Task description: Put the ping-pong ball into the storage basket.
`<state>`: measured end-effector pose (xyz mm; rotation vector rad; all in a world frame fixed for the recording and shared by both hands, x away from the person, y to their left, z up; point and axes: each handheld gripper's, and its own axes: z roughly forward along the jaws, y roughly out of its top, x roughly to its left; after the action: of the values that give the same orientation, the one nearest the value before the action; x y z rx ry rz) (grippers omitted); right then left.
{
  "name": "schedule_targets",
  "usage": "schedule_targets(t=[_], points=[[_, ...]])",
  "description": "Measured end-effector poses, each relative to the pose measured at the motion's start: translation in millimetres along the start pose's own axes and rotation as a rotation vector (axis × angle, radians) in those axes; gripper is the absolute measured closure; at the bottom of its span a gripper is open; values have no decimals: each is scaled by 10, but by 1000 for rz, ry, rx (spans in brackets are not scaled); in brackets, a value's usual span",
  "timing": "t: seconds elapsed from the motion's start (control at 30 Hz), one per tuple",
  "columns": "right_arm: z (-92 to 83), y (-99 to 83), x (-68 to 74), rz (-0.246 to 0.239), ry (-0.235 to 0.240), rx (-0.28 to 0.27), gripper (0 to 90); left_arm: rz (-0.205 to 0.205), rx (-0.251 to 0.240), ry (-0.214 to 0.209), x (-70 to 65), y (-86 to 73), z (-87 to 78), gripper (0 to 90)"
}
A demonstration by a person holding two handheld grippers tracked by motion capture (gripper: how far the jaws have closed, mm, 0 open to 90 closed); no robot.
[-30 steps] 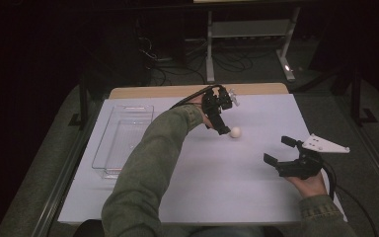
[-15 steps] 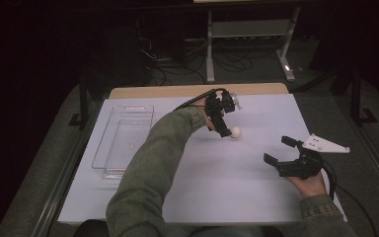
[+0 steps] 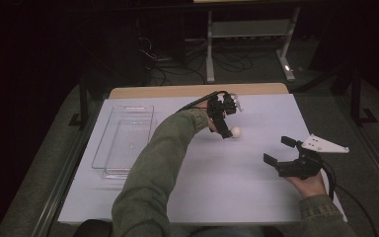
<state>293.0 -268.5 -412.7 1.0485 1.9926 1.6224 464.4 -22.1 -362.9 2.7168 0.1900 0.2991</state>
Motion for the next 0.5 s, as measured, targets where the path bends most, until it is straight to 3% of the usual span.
schedule_targets(t=[0.5], points=[[-8, 1, 17, -6, 2, 4, 0, 1, 11, -35, 24, -4, 220, 0]])
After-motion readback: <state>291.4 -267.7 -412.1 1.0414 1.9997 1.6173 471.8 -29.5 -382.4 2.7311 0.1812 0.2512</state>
